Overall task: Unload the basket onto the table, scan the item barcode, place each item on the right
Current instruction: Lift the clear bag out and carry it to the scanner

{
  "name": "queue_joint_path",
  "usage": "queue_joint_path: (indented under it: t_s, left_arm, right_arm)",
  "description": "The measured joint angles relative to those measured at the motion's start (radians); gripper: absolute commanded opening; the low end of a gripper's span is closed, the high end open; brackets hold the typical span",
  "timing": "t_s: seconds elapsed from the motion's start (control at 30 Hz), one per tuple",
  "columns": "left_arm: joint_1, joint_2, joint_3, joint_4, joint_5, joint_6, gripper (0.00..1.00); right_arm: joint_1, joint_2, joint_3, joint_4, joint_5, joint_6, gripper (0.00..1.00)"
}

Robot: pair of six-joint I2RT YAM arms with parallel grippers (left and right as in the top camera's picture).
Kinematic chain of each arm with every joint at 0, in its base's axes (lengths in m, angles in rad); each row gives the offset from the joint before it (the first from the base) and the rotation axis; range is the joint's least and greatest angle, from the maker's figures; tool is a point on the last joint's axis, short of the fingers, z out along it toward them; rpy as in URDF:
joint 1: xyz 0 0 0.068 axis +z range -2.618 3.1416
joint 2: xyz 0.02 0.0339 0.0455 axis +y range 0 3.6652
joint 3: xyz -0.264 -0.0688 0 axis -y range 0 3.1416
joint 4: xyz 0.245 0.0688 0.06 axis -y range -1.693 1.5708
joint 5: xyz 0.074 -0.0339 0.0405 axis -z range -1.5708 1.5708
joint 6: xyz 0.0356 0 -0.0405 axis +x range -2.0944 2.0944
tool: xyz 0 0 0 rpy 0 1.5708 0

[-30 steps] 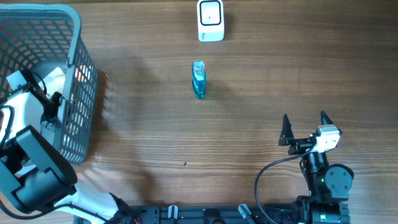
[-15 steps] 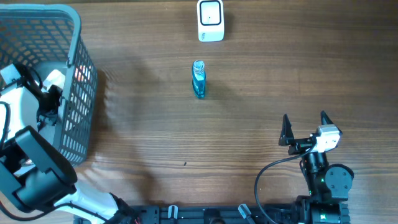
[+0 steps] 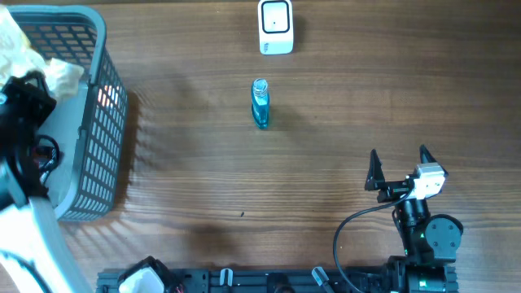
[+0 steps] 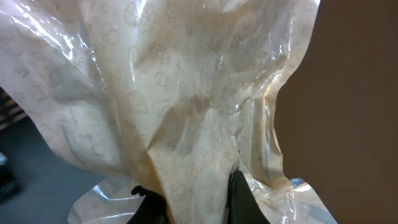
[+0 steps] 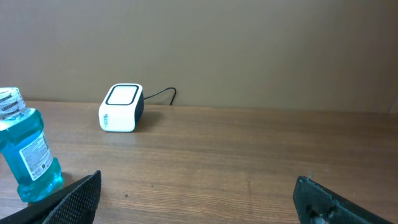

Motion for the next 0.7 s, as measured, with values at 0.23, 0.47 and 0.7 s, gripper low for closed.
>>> queue_joint_path:
  t_s: [0.23, 0.47, 0.7]
  left_arm:
    - [-0.19, -0.232, 0.008, -0.025, 0.176, -0.124, 0.04]
    - [-0.57, -0.128, 0.01, -0.086, 0.203, -0.163, 0.04]
    - [-0.945, 0.121, 0.01, 0.104, 0.138, -0.177, 0.04]
  right_arm:
    - [0.0, 0.0, 0.0, 0.0, 0.0, 0.0, 1.0]
    - [0.0, 0.0, 0.0, 0.0, 0.0, 0.0, 1.0]
    - [0.0, 0.0, 0.0, 0.0, 0.0, 0.0, 1.0]
